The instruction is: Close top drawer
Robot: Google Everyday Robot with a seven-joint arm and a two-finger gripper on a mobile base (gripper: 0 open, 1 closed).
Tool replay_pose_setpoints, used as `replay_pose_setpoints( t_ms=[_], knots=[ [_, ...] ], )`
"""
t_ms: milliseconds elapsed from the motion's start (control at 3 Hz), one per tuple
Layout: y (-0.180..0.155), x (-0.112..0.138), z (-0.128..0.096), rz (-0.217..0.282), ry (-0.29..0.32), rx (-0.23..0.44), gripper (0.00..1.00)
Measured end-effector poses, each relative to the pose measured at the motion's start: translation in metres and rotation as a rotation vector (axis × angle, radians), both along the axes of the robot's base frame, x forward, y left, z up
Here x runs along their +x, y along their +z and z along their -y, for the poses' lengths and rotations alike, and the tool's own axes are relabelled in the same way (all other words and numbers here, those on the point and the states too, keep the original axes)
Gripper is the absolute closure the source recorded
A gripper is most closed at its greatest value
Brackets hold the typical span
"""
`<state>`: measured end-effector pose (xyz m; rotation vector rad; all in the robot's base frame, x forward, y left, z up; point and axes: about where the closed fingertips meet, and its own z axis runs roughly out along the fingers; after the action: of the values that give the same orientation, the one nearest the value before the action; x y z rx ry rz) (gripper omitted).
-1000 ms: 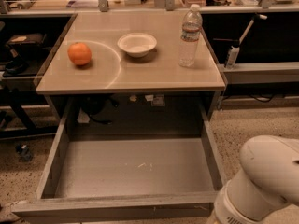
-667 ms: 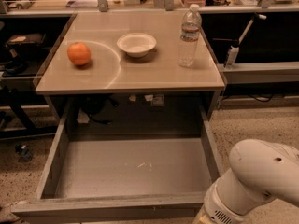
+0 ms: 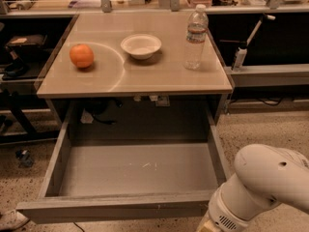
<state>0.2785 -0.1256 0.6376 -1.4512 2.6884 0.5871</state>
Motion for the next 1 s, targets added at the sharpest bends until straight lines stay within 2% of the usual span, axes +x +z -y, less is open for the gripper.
replay_pose_setpoints(
  t_ms=[1000],
  knots=[
    [0.0000,0.0000,0.0000,0.000,0.000,0.000,0.11]
  ],
)
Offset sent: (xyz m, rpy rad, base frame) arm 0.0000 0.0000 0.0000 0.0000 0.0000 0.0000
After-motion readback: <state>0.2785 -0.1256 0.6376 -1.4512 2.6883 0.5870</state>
